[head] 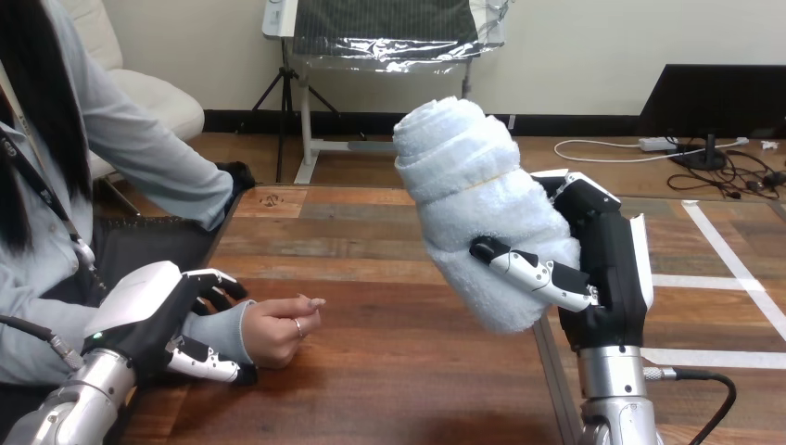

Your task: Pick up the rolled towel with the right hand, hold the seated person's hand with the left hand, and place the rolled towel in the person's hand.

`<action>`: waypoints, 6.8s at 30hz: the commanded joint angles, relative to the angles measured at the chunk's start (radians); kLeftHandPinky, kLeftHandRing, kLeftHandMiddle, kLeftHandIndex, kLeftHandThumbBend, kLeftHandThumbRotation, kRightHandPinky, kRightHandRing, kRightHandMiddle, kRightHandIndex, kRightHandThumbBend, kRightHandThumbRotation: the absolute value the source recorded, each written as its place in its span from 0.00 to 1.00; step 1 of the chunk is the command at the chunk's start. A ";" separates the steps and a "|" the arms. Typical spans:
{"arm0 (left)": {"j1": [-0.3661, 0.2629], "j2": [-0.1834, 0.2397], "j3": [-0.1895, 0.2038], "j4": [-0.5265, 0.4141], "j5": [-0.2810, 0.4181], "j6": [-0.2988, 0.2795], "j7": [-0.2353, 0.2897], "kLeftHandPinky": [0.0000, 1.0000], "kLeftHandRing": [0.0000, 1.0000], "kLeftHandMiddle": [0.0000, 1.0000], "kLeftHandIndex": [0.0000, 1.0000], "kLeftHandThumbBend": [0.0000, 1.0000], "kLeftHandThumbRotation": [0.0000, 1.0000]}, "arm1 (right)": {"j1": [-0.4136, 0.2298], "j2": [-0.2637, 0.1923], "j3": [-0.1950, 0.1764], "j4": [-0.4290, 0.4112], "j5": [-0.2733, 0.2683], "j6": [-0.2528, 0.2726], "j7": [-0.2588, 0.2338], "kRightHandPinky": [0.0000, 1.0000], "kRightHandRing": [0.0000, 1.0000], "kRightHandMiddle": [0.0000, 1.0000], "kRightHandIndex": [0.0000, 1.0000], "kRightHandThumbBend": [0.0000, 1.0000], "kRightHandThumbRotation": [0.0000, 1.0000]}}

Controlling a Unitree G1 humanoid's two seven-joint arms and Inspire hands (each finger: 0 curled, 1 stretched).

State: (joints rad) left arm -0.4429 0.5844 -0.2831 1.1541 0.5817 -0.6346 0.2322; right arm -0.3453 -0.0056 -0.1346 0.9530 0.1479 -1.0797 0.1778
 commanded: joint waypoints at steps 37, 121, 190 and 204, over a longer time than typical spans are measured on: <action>-0.021 -0.010 -0.046 -0.004 -0.003 -0.059 -0.022 0.36 0.39 0.44 0.47 1.00 0.00 | -0.061 -0.006 -0.012 -0.006 -0.041 -0.002 -0.051 0.35 0.42 0.50 0.49 0.80 0.00; 0.014 0.078 0.047 -0.284 -0.073 -0.263 -0.054 0.28 0.31 0.36 0.40 1.00 0.00 | -0.126 -0.046 0.089 0.210 -0.346 0.100 -0.329 0.35 0.42 0.50 0.49 0.81 0.00; -0.021 0.028 0.037 -0.236 -0.073 -0.266 -0.077 0.30 0.33 0.38 0.41 1.00 0.02 | -0.041 -0.005 0.250 0.099 -0.435 0.029 -0.356 0.35 0.42 0.49 0.47 0.83 0.00; -0.029 0.017 0.031 -0.217 -0.060 -0.271 -0.062 0.29 0.32 0.37 0.40 1.00 0.05 | 0.012 0.000 0.257 -0.037 -0.385 0.043 -0.295 0.33 0.40 0.49 0.47 0.83 0.00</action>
State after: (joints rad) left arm -0.3914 0.6362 -0.2533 0.9400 0.5216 -0.8740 0.1479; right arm -0.3077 -0.0307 0.1197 1.0384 -0.2714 -1.0094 -0.1343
